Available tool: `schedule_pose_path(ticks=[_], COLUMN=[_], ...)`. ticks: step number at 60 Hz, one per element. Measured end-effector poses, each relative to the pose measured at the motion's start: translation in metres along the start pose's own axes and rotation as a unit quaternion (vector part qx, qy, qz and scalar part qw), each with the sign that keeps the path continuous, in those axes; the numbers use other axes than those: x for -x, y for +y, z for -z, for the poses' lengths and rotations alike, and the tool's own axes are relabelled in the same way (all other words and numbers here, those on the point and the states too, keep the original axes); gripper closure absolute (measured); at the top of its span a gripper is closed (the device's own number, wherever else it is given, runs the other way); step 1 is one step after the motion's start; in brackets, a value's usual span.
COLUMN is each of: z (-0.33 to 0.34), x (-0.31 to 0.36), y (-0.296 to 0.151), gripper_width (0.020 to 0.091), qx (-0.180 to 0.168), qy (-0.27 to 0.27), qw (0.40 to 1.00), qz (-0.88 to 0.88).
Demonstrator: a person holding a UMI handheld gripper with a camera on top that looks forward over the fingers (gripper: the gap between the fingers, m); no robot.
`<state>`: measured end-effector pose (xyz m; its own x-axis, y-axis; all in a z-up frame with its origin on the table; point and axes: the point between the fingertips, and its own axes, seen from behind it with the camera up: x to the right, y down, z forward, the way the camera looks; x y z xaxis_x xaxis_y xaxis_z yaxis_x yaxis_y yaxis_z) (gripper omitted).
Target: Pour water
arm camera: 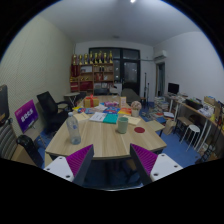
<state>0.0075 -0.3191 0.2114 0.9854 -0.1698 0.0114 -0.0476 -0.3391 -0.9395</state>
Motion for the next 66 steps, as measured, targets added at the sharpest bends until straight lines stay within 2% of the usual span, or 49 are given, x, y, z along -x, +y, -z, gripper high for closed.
schedule_pose_path(ticks=[8,20,30,41,51,55,59,66], z=[0.017,0.009,-0.025,-0.104,-0.189,-0.22,-0.252,-0.301], x=[-0.016,0.001,0.045,0.126,0.203,0.221,0.236,0.238], y=[-0.005,0.0,0.013,0.028,0.03,0.03,0.037,0.035], gripper_width=[0.0278,0.0279,0.0278,0.0276,0.0278,0.0281,0.0275,0.0278], qx=[-0.009,-0.017,-0.03,-0.061,-0.07,-0.07,-0.054,-0.055], qy=[0.001,-0.006,-0.042,-0.072,-0.096,-0.091,-0.079,-0.056], qw=[1.0,1.0,0.998,0.995,0.993,0.993,0.995,0.994], qz=[-0.001,-0.008,-0.02,-0.01,-0.001,0.016,0.04,0.073])
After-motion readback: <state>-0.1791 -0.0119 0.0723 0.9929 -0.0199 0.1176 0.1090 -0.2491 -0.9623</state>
